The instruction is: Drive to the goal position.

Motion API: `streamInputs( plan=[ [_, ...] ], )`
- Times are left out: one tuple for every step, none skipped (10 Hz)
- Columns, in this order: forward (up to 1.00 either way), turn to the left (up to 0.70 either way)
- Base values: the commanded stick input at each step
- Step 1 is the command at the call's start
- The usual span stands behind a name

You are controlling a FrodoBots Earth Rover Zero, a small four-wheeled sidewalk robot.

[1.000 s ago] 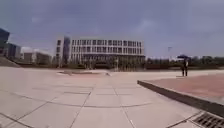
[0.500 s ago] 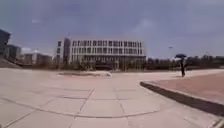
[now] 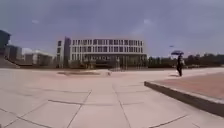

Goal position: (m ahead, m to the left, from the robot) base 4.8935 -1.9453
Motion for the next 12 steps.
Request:
streamInputs(
  plan=[
    [0.00, 0.00],
    [0.00, 0.00],
    [0.00, 0.00],
    [0.00, 0.00],
    [0.00, 0.00],
    [0.00, 0.00],
    [0.00, 0.00],
    [0.00, 0.00],
    [0.47, 0.00],
    [0.69, 0.00],
    [0.70, 0.00],
    [0.70, 0.00]
  ],
)
